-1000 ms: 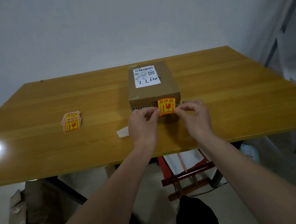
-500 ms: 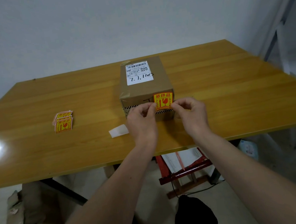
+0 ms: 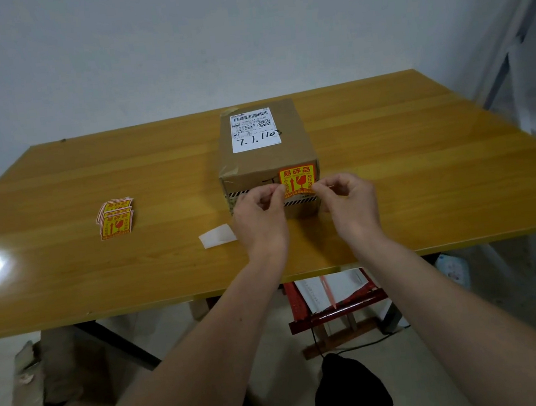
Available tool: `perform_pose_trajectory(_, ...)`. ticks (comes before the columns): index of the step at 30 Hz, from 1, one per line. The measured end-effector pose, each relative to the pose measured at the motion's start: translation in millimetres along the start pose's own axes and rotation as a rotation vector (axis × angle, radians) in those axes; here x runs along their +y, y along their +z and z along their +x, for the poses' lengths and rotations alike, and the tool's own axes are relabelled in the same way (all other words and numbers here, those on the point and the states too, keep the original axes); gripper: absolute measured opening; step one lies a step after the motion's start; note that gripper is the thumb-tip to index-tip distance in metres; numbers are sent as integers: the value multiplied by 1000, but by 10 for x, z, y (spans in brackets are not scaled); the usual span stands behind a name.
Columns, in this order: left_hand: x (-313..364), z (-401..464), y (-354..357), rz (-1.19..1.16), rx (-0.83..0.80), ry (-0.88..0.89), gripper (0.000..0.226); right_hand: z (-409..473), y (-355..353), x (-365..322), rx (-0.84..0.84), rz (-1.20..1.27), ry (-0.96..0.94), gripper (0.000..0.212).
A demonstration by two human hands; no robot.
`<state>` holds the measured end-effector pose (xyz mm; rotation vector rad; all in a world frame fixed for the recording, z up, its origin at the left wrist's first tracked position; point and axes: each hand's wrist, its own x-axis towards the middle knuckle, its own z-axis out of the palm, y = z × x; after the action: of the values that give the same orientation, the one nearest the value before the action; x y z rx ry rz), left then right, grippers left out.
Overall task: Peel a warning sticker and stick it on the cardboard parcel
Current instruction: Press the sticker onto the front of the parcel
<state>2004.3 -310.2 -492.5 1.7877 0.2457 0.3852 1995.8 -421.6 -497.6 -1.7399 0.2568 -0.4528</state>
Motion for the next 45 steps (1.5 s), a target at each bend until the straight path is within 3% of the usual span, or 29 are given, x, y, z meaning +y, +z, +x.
perform_pose_trajectory(15,34,3,27,-28,66,-41,9,9,126,25,48,39,66,15)
perform_pose_trajectory(24,97,14,29,-16,98,-83,11,9,113,-138,99,-28,53,32)
perform_pose_trajectory(36,124,39,-66,106,48,-123,23,85,10,-99,127,-119,75,39)
perform_pose_trajectory(39,104,-25,-152,260,150,135,27,60,-39,-84,145,-196,-9,26)
perform_pose_trajectory(41,128,-16,-215,375,221,389,44,53,-45,-152,85,-262,-146,39)
perform_pose_trajectory(43,162,63,-239,511,126,514,63,104,-29,-230,-1,-315,-283,51)
perform_pose_trajectory(45,178,150,-240,630,-11,531,69,174,-2,-298,-75,-425,-374,50)
